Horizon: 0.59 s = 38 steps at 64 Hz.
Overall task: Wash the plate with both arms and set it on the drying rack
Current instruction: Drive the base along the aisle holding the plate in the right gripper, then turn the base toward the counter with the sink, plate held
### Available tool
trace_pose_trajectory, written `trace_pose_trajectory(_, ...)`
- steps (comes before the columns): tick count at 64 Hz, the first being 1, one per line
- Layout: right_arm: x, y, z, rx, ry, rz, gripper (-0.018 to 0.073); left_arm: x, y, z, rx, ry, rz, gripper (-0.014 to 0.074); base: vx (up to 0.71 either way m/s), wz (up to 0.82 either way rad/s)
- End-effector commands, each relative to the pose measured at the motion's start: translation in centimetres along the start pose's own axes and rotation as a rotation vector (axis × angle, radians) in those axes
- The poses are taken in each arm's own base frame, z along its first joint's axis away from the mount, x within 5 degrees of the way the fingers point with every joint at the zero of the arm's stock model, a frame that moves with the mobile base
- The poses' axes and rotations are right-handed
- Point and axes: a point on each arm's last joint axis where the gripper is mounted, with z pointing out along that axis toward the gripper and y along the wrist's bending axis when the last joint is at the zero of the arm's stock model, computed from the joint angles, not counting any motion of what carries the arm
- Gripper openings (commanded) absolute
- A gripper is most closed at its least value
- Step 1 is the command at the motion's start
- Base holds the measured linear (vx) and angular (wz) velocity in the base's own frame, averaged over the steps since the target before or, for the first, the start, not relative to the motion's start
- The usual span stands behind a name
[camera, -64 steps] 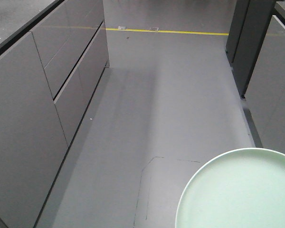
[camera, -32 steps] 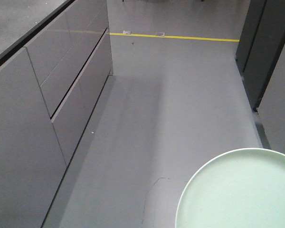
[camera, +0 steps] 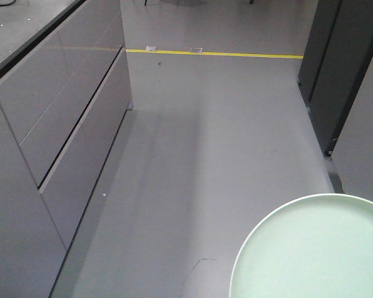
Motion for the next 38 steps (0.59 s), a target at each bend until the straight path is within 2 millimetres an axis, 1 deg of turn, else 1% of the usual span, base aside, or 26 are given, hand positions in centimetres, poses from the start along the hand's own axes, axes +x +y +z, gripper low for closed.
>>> trace_pose_trajectory(1, -1.26, 0.15, -0.28, -0.002, -0.085, 0.003, -0.0001, -1.53, -0.13, -0.37, 0.010, -0.112, -0.011, -0.0006, 0.28, -0.20)
trace_pose_trajectory(38, -1.26, 0.16, -0.28, -0.002, -0.085, 0.003, -0.0001, -1.53, -0.12, -0.37, 0.010, -0.112, -0.010, -0.0006, 0.26, -0.18)
